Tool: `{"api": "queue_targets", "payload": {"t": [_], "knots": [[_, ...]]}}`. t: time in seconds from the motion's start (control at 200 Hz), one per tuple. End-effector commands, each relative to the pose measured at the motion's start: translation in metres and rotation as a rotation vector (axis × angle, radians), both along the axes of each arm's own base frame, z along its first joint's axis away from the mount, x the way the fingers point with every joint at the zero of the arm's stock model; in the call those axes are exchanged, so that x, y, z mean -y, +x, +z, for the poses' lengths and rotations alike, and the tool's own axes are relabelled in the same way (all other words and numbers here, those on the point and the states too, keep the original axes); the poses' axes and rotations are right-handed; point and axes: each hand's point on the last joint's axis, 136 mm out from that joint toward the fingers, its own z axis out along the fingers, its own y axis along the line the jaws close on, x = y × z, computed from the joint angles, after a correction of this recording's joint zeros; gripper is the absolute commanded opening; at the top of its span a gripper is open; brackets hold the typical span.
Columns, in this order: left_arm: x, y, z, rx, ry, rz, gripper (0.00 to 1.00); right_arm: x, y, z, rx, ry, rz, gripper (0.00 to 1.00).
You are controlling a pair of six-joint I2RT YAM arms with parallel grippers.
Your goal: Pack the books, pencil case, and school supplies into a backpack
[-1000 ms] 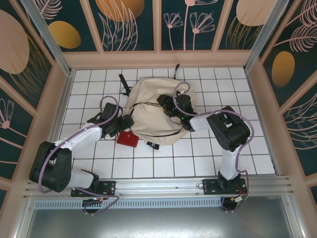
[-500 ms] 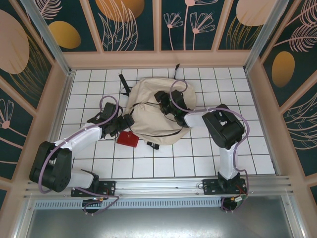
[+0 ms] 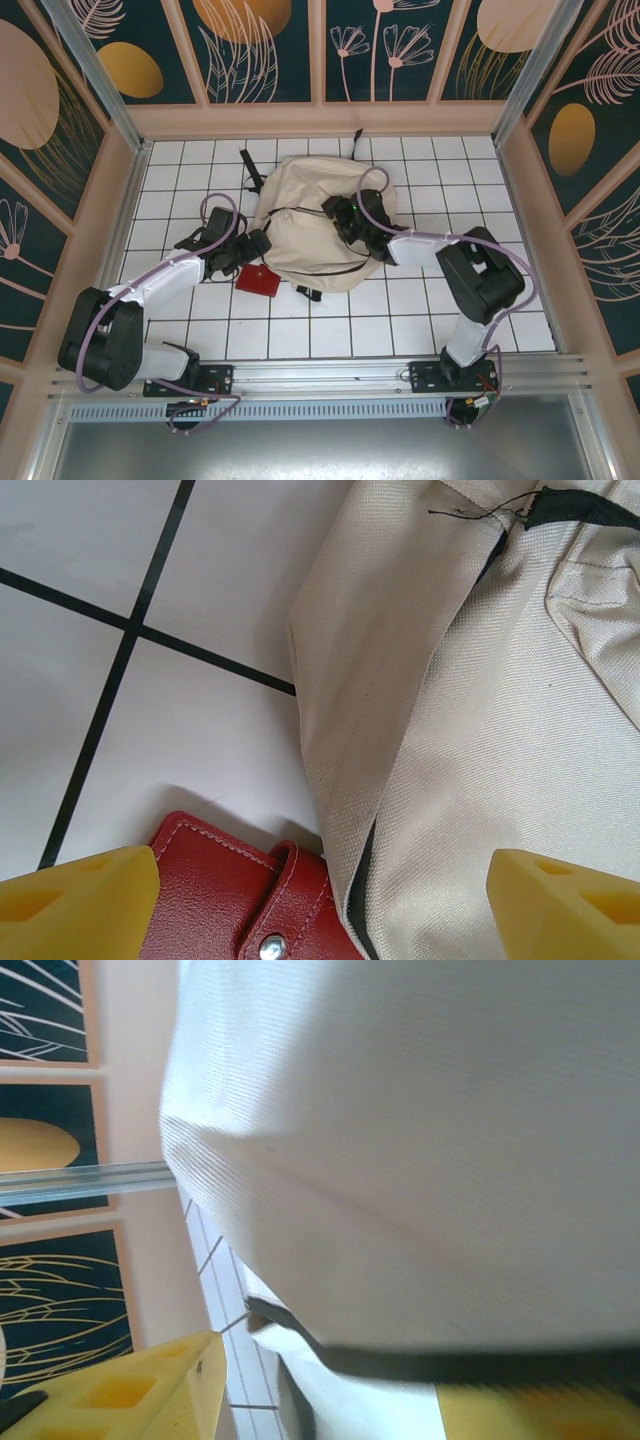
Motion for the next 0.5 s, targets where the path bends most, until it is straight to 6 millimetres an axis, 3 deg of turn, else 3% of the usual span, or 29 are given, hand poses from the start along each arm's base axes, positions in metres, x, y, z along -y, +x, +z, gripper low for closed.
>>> {"api": "queue_targets", "payload": {"t": [0.0,0.115,0.23,0.275,0.355,0.42,0.495], "knots": [[-0.002,0.003,0.002,0.015,-0.006,0.015,0.85,0.023,-0.014,-0.008,-0.018,-0.063,0.021,0.57],[-0.002,0.005,0.004,0.021,-0.006,0.016,0.85,0.039,-0.024,-0.001,0.022,-0.204,0.089,0.56],[-0.003,0.005,0.003,0.023,0.001,0.021,0.85,0.081,-0.045,-0.004,0.011,-0.417,0.064,0.57],[-0.003,0.006,0.003,0.023,0.002,0.026,0.85,0.109,-0.051,-0.009,-0.021,-0.5,0.016,0.59],[-0.005,0.007,0.002,0.023,0.008,0.034,0.85,0.141,-0.066,-0.02,-0.096,-0.551,-0.003,0.6],[-0.006,0.007,0.002,0.022,0.012,0.044,0.85,0.152,-0.078,-0.027,-0.137,-0.541,0.013,0.6],[-0.008,0.006,0.001,0.018,0.019,0.055,0.85,0.147,-0.095,-0.035,-0.172,-0.478,0.07,0.59]]}}
